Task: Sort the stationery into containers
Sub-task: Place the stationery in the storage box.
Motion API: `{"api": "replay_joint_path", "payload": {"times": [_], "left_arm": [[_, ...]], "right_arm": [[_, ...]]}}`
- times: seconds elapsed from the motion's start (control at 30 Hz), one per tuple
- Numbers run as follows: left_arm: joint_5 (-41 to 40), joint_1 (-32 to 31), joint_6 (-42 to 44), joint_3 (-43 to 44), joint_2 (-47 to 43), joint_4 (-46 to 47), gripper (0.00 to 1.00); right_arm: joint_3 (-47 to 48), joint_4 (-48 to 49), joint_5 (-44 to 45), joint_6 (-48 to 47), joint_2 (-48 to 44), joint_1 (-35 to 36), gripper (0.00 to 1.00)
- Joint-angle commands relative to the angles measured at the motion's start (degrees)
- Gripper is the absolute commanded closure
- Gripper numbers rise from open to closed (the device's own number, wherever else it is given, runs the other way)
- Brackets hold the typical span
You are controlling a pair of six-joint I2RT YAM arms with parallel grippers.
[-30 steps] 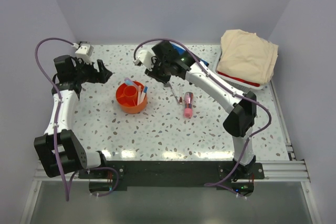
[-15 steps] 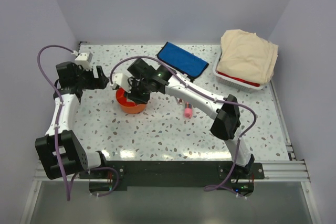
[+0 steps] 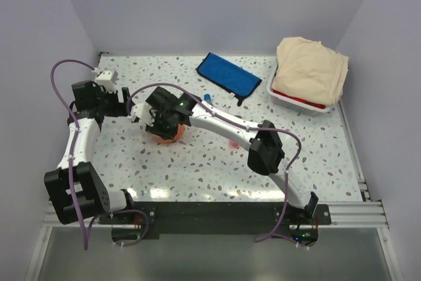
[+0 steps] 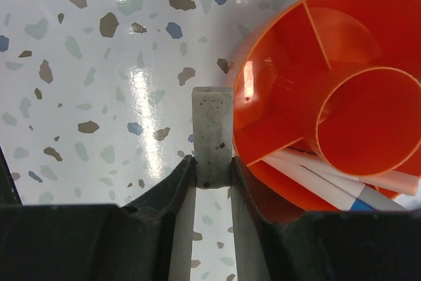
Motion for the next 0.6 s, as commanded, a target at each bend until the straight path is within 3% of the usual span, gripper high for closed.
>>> {"api": "replay_joint_path", "payload": {"times": [0.0, 0.37, 0.57], "left_arm": [[0.15, 0.52, 1.14, -0.48, -1.33, -0.3, 0.12], [-0.02, 0.52, 1.49, 0.31, -0.45, -0.39, 0.12], [-0.29, 0.52, 1.49, 1.01, -0.27, -0.3, 0.12]], "right_arm": [[3.11, 1.42, 2.71, 2.25, 0.22, 0.2, 0.75], [5.48, 3.26, 4.82, 2.95, 1.28, 0.2, 0.75], [6.01, 3.62, 6.67, 3.13, 2.42, 0.2, 0.66]]}}
